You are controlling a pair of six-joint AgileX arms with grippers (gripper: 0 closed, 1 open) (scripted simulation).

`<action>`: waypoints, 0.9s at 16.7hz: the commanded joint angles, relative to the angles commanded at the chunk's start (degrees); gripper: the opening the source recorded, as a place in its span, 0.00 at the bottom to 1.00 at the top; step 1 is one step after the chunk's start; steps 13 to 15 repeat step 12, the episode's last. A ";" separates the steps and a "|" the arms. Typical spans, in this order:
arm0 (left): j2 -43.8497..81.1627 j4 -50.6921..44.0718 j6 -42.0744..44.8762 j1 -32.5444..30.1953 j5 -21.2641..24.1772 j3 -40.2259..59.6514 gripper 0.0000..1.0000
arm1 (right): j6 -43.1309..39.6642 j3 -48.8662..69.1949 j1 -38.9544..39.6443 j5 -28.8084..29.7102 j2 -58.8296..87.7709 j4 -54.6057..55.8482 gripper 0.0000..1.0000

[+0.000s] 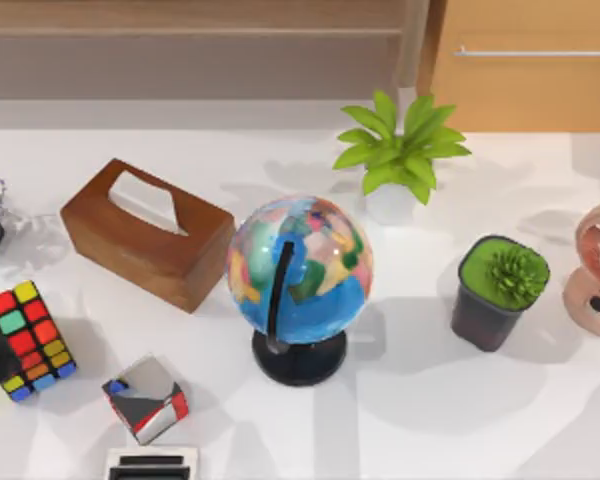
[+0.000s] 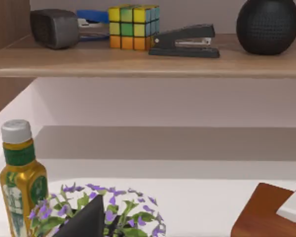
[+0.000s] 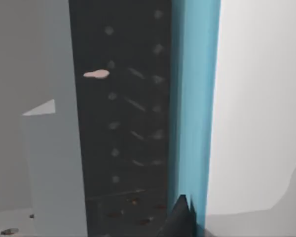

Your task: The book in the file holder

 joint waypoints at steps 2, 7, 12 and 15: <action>0.00 0.00 0.00 0.00 0.00 0.00 1.00 | 0.00 0.00 0.00 0.00 0.00 0.00 0.68; 0.00 0.00 0.00 0.00 0.00 0.00 1.00 | 0.00 0.00 0.00 0.00 0.00 0.00 1.00; 0.00 0.00 0.00 0.00 0.00 0.00 1.00 | 0.00 0.00 0.00 0.00 0.00 0.00 1.00; 0.00 0.00 0.00 0.00 0.00 0.00 1.00 | 0.00 0.00 0.00 0.00 0.00 0.00 1.00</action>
